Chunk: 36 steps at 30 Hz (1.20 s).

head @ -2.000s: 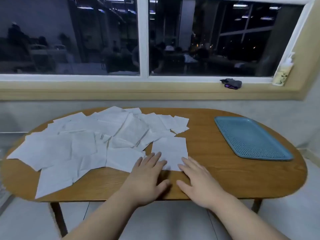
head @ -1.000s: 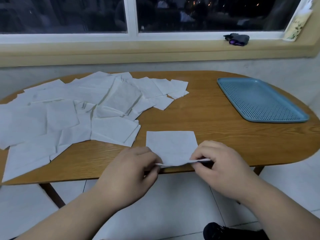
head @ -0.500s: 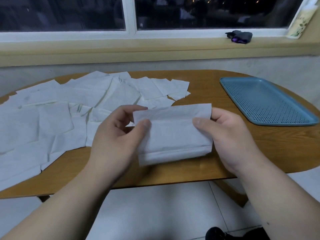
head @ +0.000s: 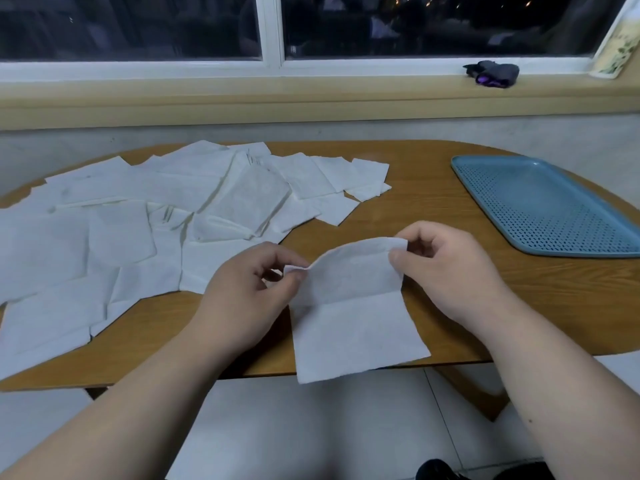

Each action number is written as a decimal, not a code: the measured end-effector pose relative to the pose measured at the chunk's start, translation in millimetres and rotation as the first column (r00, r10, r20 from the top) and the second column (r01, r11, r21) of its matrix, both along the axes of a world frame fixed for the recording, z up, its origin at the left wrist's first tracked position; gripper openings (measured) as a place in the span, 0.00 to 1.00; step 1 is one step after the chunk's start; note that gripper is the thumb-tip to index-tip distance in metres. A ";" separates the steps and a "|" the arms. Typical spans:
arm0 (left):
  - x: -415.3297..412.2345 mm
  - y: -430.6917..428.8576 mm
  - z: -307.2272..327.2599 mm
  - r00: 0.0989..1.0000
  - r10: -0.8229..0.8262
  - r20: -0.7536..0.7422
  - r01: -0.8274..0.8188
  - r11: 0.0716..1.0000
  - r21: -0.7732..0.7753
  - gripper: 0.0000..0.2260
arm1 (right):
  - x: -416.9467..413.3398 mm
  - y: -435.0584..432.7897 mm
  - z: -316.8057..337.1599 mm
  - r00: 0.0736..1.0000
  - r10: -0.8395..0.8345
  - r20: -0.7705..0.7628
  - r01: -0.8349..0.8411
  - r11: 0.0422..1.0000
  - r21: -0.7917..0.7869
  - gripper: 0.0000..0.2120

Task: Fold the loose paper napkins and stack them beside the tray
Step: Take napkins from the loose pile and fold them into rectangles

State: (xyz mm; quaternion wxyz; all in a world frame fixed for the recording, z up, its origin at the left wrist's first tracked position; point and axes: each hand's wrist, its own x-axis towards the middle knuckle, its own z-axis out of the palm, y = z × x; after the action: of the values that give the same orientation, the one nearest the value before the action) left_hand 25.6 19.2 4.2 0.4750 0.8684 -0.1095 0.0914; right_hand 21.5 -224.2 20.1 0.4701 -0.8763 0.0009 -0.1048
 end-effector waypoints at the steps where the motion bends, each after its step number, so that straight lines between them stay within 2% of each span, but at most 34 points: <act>1: -0.9 1.8 -1.9 0.999 -0.031 0.028 0.030 0.999 0.027 0.10 | -1.4 -2.4 -1.5 1.000 0.010 0.010 -0.009 1.000 -0.013 0.06; 5: -4.0 12.9 -8.3 0.971 -0.196 0.135 0.180 0.976 0.124 0.15 | -12.1 -9.4 -8.1 0.997 0.075 0.011 -0.073 0.991 -0.110 0.08; 9: -9.0 22.1 -14.4 0.930 -0.330 0.165 0.302 0.937 0.174 0.05 | -23.9 -19.0 -13.0 0.979 0.205 0.016 -0.196 0.957 -0.216 0.10; 15: -21.6 28.8 -19.1 0.853 -0.498 0.153 0.428 0.838 0.340 0.05 | -40.4 -29.3 -21.3 0.937 0.350 0.014 -0.330 0.895 -0.302 0.15; 19: -24.8 31.4 -19.2 0.830 -0.534 0.160 0.427 0.794 0.433 0.16 | -44.3 -30.8 -24.7 0.894 0.441 -0.078 -0.429 0.790 -0.438 0.20; 21: -23.7 29.2 -19.5 0.838 -0.513 0.184 0.386 0.797 0.464 0.16 | -43.6 -30.7 -23.3 0.897 0.434 -0.087 -0.427 0.797 -0.427 0.23; 25: -21.7 21.1 -21.5 0.855 -0.492 0.165 0.354 0.785 0.509 0.09 | -38.2 -22.2 -25.5 0.935 0.354 -0.010 -0.324 0.846 -0.424 0.20; 28: -22.0 15.2 -26.1 0.838 -0.528 0.139 0.353 0.718 0.600 0.12 | -38.5 -11.7 -30.2 0.927 0.375 -0.030 -0.342 0.805 -0.485 0.17; 31: -18.6 10.2 -30.5 0.843 -0.523 0.126 0.355 0.716 0.601 0.13 | -35.4 -12.0 -33.6 0.938 0.341 -0.060 -0.315 0.771 -0.554 0.20; 34: -10.9 4.1 -33.2 0.850 -0.514 0.118 0.351 0.718 0.601 0.14 | -29.9 -17.4 -34.2 0.958 0.280 -0.057 -0.261 0.776 -0.575 0.14; 36: -6.6 0.9 -33.8 0.858 -0.499 0.122 0.342 0.732 0.590 0.15 | -28.8 -17.9 -35.1 0.961 0.271 -0.061 -0.256 0.774 -0.580 0.14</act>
State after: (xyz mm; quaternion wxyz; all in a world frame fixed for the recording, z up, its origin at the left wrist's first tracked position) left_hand 19.1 20.2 -29.5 0.1944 0.8977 -0.3903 0.0634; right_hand -7.2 -242.2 -15.0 0.1892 -0.9678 -0.1598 -0.0444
